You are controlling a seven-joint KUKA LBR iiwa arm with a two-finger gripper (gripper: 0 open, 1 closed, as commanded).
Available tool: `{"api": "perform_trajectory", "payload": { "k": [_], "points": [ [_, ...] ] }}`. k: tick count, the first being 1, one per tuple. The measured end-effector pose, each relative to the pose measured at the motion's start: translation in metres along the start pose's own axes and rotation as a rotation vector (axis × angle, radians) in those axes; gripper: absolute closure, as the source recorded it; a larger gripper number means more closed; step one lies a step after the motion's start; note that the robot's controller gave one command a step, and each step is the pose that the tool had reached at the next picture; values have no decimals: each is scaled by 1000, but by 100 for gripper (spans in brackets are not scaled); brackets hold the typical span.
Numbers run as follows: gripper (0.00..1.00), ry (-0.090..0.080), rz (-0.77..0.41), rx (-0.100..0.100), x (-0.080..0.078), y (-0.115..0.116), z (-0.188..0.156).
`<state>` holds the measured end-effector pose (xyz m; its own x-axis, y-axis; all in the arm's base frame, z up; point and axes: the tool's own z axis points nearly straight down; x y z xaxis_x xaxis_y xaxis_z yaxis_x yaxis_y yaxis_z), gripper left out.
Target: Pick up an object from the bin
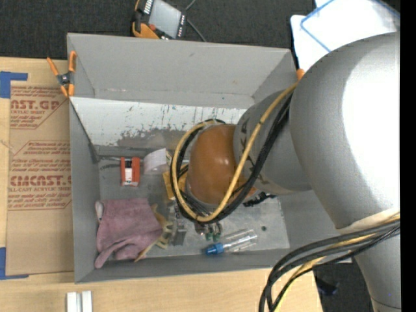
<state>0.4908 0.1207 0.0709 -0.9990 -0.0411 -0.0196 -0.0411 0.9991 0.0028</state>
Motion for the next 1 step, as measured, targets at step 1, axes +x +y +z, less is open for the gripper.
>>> {"api": "perform_trajectory", "payload": {
  "k": [1],
  "points": [
    [100, 0, 0, 0, 0, 0, 0]
  ]
}}
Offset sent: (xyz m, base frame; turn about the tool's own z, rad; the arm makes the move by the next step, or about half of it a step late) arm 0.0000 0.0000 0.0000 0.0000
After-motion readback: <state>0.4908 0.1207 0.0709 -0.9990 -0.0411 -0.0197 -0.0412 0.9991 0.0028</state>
